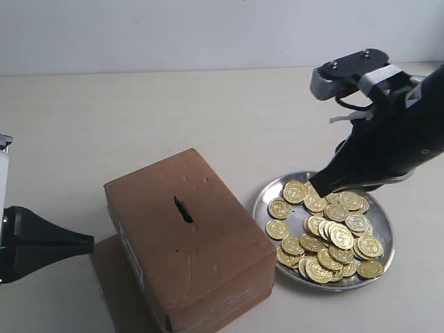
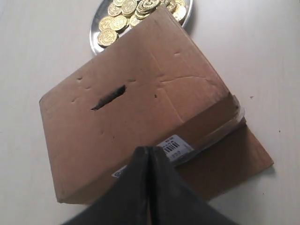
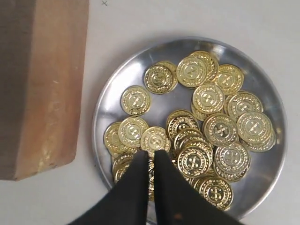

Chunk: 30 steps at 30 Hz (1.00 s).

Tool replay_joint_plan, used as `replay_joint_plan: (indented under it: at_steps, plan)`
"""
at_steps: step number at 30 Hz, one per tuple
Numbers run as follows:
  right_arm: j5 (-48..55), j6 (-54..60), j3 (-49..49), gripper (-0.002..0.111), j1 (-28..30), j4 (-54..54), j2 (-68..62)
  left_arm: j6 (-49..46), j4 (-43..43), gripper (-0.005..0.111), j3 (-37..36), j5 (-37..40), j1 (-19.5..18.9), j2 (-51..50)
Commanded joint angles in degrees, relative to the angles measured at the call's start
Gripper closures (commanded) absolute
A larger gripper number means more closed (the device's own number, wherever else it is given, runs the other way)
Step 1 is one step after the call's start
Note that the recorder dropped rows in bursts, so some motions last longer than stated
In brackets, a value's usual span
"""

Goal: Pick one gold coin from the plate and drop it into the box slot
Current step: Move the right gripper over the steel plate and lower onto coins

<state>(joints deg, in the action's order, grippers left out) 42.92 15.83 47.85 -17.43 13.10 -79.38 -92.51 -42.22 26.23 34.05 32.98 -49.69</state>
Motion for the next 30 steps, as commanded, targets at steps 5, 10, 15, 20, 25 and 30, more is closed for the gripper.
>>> replay_joint_plan:
  at_steps: [5,10,15,20,25,30]
  plan:
    - [-0.12,-5.21,4.68,0.065,-0.24,-8.76,-10.62,-0.26,-0.09,0.107,0.4,-0.5,0.3,-0.25]
    - [0.32,-15.83,6.69,0.044,-0.24,-17.5,-15.26,-0.37,-0.09,0.107,0.4,-0.49,0.3,-0.25]
    - [5.78,-18.97,11.58,0.047,-0.24,-19.75,-21.58,-0.36,-0.09,0.107,0.4,-0.62,0.3,-0.25]
    - [11.22,-18.97,15.95,0.048,-0.24,-20.11,-27.43,-0.36,-0.2,0.107,0.4,-0.62,0.3,-0.25]
    - [12.86,-20.67,18.91,0.052,-0.55,-22.93,-31.13,-0.36,-0.5,0.107,0.4,-1.17,0.41,-0.25]
    - [14.57,-21.06,21.35,0.052,-0.55,-23.09,-34.33,-0.4,-0.5,0.107,0.4,-1.53,0.41,-0.25]
